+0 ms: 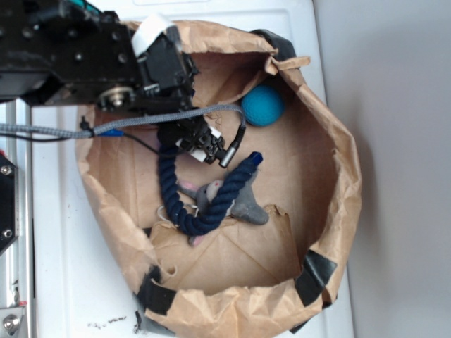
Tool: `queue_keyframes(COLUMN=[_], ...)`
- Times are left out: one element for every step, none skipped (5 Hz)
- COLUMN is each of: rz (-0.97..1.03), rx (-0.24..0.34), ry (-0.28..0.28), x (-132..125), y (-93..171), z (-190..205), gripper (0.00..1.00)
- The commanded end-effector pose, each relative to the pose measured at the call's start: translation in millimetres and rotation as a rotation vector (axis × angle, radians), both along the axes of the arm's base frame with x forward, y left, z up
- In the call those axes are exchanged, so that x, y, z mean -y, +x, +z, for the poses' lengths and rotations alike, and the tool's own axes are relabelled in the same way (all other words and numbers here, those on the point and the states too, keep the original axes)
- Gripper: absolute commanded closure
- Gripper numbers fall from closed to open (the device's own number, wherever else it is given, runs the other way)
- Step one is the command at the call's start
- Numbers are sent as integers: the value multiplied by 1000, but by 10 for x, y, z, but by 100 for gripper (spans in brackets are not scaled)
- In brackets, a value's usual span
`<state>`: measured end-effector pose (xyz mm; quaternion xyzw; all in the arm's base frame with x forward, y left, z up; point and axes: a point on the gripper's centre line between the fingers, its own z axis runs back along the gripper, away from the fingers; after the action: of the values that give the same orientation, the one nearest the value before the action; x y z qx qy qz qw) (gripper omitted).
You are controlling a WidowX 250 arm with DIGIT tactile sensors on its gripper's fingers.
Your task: Grab the blue rope.
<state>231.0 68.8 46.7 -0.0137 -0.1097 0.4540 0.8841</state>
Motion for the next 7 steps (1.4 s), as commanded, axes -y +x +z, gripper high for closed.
queue_keyframes(rz=[-109, -136, -146, -151, -137, -124, -113], rx=[44, 13, 21, 47, 112, 167, 172], ry=[-27, -26, -22, -9, 41, 55, 43], x=[215, 298, 291, 289, 279, 255, 246], y=[47, 56, 47, 59, 43, 27, 44], z=[-189, -290, -312, -261, -221, -141, -88], gripper=[0, 0, 100, 100, 100, 100, 100])
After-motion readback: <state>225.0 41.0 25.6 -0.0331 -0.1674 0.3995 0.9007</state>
